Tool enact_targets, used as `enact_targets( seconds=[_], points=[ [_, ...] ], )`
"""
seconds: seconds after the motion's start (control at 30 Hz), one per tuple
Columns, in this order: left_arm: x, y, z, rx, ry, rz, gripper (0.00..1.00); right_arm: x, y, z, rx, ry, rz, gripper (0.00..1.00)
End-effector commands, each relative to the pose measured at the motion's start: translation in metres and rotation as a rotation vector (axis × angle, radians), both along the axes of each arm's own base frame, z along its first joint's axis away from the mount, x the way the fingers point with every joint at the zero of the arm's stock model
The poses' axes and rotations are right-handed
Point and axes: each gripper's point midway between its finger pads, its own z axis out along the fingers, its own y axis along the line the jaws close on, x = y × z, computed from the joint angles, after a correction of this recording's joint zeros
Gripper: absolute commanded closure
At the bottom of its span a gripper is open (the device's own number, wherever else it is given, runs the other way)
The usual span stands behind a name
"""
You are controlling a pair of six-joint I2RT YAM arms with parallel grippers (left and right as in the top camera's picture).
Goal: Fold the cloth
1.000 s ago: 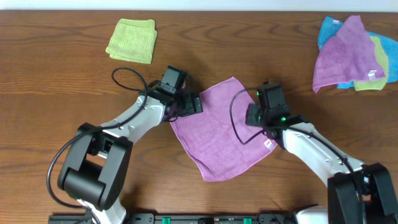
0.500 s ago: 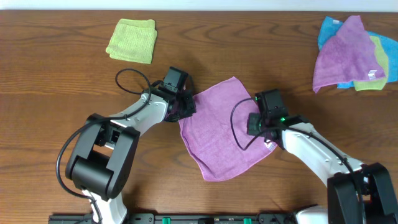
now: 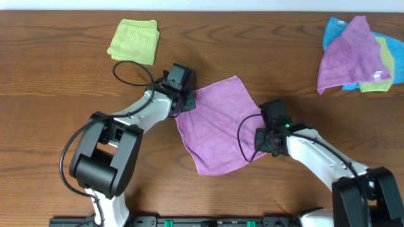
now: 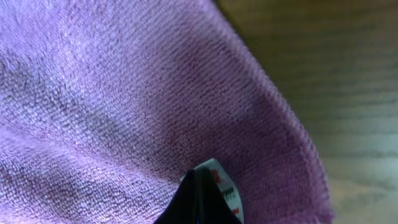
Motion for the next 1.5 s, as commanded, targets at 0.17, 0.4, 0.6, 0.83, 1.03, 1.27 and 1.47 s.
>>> enact_targets(
  seconds=[0.17, 0.4, 0.6, 0.83, 1.03, 1.27, 1.47],
  points=[
    [0.032, 0.010, 0.007, 0.034, -0.102, 0.023, 0.84, -0.018, -0.001, -0.022, 0.040, 0.031, -0.160, 0.98],
    [0.039, -0.004, 0.014, -0.008, -0.147, 0.031, 0.84, -0.053, 0.009, -0.025, 0.094, 0.180, -0.309, 0.98],
    [0.050, -0.030, 0.010, -0.049, -0.215, -0.008, 0.83, -0.059, 0.008, -0.026, 0.062, 0.188, -0.358, 0.99],
    [0.041, -0.046, -0.035, -0.093, -0.130, -0.034, 0.81, -0.067, 0.026, -0.025, 0.147, 0.242, -0.376, 0.98],
    [0.051, -0.038, -0.033, -0.068, -0.154, -0.009, 0.80, -0.072, 0.040, -0.023, 0.202, 0.277, -0.370, 0.99],
    [0.080, -0.047, -0.004, -0.100, -0.236, -0.011, 0.79, -0.073, 0.058, -0.020, 0.287, 0.305, -0.357, 0.98],
    [0.079, -0.041, 0.002, -0.054, -0.188, -0.037, 0.05, -0.062, 0.057, -0.020, 0.276, 0.246, -0.296, 0.98]
  ],
)
